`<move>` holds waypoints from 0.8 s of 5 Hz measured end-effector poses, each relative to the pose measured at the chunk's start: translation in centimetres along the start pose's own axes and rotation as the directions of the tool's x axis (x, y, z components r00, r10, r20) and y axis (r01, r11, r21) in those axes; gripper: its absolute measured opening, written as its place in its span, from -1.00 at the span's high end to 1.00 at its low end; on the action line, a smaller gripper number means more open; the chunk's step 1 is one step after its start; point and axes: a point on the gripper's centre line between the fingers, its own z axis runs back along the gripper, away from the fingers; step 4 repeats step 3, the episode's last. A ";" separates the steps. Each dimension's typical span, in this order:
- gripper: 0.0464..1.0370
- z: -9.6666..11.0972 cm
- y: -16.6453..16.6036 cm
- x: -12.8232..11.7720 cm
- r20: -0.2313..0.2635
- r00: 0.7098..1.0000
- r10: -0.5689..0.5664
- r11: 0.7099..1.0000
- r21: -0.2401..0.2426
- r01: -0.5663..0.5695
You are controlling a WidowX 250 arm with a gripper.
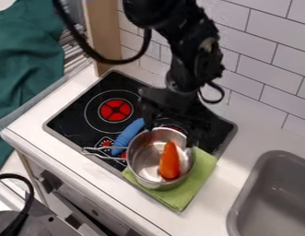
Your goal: Put the carrots into the right pot
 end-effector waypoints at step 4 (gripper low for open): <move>-0.94 0.6 0.2 0.4 -0.001 0.997 0.071 0.990 -0.126 -0.070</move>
